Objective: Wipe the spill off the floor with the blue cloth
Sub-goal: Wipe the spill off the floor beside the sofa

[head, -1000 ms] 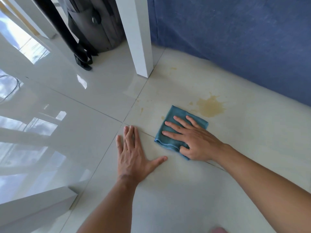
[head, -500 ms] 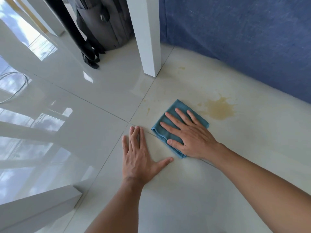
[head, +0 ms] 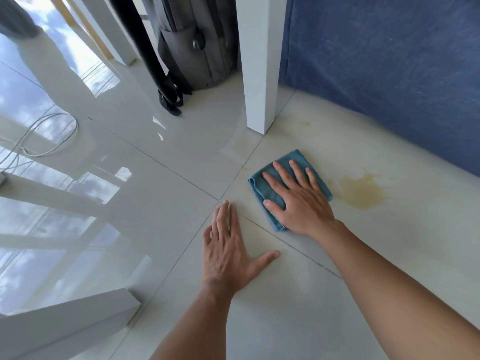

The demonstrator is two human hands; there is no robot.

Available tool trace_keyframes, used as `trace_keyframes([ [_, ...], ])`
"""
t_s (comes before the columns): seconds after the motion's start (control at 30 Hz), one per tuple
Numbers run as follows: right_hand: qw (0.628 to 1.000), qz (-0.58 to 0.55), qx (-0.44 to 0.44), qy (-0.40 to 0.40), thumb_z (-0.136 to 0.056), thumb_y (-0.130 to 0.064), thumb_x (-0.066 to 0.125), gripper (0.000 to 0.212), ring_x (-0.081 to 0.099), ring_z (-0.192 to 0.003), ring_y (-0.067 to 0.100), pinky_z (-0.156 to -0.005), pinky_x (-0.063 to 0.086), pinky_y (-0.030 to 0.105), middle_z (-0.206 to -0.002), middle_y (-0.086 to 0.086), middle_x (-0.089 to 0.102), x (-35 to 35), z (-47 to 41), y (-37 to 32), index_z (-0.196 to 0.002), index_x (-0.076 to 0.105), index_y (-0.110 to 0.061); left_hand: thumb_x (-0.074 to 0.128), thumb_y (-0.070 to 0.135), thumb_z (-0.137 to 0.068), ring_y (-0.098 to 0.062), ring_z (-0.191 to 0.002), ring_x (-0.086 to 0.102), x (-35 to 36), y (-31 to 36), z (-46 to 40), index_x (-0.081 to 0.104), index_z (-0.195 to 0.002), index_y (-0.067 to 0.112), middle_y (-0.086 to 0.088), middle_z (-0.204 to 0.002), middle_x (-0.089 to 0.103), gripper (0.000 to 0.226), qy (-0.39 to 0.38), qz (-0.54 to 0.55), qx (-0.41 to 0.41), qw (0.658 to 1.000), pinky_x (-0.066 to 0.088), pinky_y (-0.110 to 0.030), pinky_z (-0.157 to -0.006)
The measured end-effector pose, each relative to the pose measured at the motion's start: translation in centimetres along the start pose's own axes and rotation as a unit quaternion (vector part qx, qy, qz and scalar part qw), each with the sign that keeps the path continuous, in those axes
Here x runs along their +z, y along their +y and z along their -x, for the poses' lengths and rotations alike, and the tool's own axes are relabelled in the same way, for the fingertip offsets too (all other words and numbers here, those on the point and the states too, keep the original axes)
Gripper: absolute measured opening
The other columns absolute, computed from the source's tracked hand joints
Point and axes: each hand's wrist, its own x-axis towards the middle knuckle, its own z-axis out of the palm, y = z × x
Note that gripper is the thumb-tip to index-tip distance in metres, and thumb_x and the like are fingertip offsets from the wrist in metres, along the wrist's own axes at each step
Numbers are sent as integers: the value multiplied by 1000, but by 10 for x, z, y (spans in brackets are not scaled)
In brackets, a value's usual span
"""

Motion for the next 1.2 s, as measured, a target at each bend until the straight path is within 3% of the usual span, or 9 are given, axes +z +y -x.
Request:
trace_keyframes([
  [0.07, 1000, -1, -1, -10, -93, -70, 13, 75, -10, -158, 25, -126, -7, 50, -172, -8, -1, -2, -13, -8, -162, 8, -40, 30, 106, -61, -23, -154, 5, -8, -14, -16, 6, -160, 10, -7, -169, 4, 140, -11, -6, 8, 1000, 14, -41, -121],
  [0.2, 999, -10, -37, -12, -95, -66, 20, 71, -11, -157, 22, -126, -9, 48, -172, -11, -1, -1, -9, -5, -161, 12, -41, 31, 107, -59, -18, -154, -19, -15, -37, -32, -5, -160, 10, -9, -169, -8, 144, -34, -16, 47, 998, -2, -40, -126],
  [0.3, 999, -19, -46, -11, -95, -67, 27, 69, -8, -157, 17, -126, -8, 45, -171, -15, 4, -2, -7, 10, -159, 16, -43, 30, 106, -62, -18, -154, -20, -11, -36, -32, -2, -160, 8, -10, -169, -8, 142, -27, -14, 56, 998, -4, -41, -126],
  [0.43, 1000, -16, 5, -18, -94, -69, 27, 74, -10, -157, 22, -125, -6, 51, -172, -12, 0, -10, -40, -3, -161, 11, -42, 31, 104, -65, -19, -154, -19, -11, -37, -34, 0, -160, 6, -12, -169, -5, 141, -20, -13, 66, 998, -5, -44, -126],
  [0.67, 999, -38, -32, -10, -91, -65, 28, 71, -6, -157, 17, -126, -8, 45, -171, -15, 7, -8, -41, -2, -159, 18, -44, 32, 104, -65, -19, -154, -18, -13, -37, -34, 1, -160, 5, -12, -169, -4, 140, -22, -13, 71, 997, -5, -43, -126],
  [0.8, 999, -29, 8, -15, -95, -65, 29, 72, -10, -157, 21, -125, -8, 50, -172, -12, 0, -7, -66, -11, -161, 12, -41, 34, 103, -66, -21, -155, -14, -10, -38, -34, 3, -160, 3, -13, -169, -1, 140, -17, -12, 74, 997, -4, -44, -125],
  [1.2, 998, -56, -27, -9, -96, -57, 36, 67, -9, -157, 21, -124, -11, 51, -171, -14, 4, -1, -60, -32, -159, 18, -45, 33, 104, -64, -19, -155, -15, -10, -38, -36, 0, -159, 2, -13, -169, -2, 144, -14, -12, 69, 997, -2, -44, -126],
])
